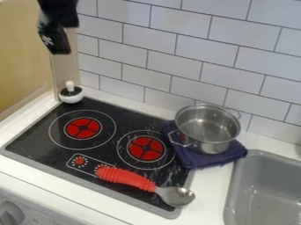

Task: Move the white object to the left top corner of the burner

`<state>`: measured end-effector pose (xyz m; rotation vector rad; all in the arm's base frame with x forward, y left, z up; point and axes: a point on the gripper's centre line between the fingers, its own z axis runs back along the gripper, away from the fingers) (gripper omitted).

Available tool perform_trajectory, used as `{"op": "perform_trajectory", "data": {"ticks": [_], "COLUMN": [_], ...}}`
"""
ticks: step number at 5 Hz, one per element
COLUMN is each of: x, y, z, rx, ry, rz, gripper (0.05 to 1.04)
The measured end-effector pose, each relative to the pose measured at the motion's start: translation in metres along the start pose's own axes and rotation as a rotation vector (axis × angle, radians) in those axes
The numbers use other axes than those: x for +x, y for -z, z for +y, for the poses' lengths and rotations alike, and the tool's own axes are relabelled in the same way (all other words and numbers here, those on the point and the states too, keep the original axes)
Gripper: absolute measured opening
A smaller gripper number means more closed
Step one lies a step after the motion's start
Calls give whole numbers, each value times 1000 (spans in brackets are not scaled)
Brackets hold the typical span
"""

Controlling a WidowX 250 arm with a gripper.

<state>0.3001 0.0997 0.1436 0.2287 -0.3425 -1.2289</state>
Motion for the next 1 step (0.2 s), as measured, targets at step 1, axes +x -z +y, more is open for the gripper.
{"op": "perform_trajectory", "data": {"ticks": [1], "x": [0], "y": [-1], "z": [0], "rx": [2], "ry": [4], "rz": [0], "gripper": [999]}}
